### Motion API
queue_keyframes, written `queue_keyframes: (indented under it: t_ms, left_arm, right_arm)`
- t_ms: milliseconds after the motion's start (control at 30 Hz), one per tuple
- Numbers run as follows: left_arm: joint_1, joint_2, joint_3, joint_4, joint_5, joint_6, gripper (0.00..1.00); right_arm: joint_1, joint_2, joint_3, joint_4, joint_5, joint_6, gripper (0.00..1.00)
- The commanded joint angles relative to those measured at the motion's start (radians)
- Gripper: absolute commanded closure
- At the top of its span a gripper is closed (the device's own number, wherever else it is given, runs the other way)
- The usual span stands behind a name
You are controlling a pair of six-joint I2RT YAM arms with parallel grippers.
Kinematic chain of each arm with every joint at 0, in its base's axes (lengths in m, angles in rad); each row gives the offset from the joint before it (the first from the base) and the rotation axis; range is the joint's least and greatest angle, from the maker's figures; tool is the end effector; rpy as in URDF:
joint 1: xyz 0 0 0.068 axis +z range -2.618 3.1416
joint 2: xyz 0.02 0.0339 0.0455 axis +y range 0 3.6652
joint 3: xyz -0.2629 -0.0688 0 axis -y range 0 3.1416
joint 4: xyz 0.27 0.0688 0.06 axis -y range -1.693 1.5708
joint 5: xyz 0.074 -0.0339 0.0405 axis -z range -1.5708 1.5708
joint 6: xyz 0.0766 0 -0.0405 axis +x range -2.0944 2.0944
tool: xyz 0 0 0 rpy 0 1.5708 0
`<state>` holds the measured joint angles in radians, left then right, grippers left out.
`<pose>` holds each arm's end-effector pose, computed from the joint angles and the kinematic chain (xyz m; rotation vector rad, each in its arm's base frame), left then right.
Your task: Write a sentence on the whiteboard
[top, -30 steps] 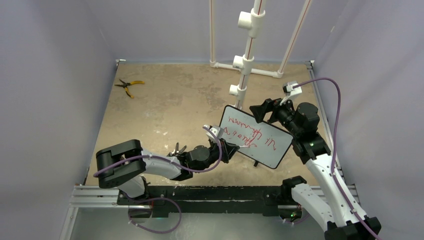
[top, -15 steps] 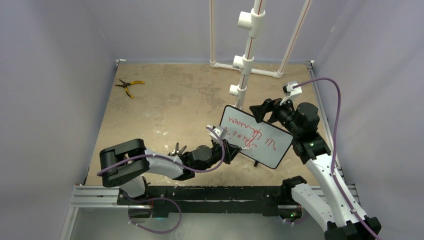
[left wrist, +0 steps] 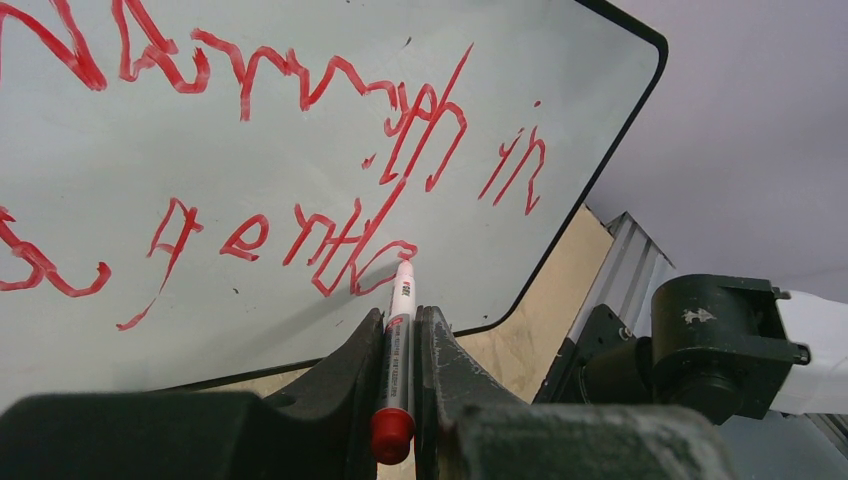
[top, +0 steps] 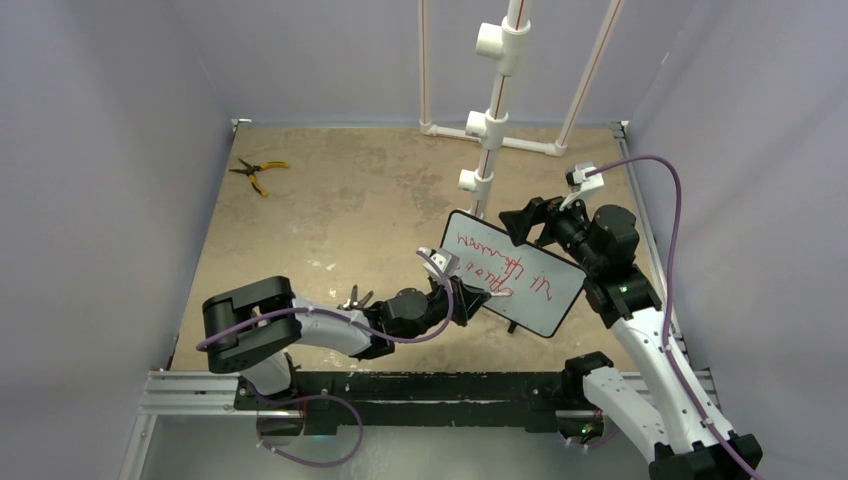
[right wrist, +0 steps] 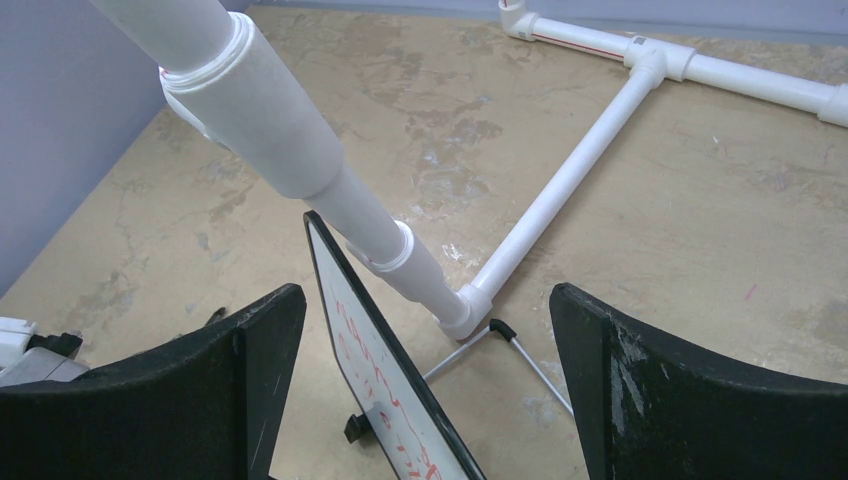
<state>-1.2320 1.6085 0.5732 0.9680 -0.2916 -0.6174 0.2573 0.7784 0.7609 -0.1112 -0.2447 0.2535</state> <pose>0.1425 -0.3382 0.1647 0.3011 1.7450 -1.1544 0.2379 0.0818 0.3343 -0.1892 1.7203 0.5868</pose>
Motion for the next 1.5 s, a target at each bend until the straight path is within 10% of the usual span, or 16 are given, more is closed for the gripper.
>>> queue_keyframes:
  t_ms: [0,1467]
  left_arm:
    - [-0.004,-0.021,0.03,0.046,0.013,0.006,1.0]
    - [-0.038,0.061,0.129,-0.019,-0.017,0.047,1.0]
  right_arm:
    - [0.005,-0.012,0.004,0.019,0.012,-0.011,0.05]
    - [0.005,-0.052,-0.005,0.028,0.012,-0.008,0.05]
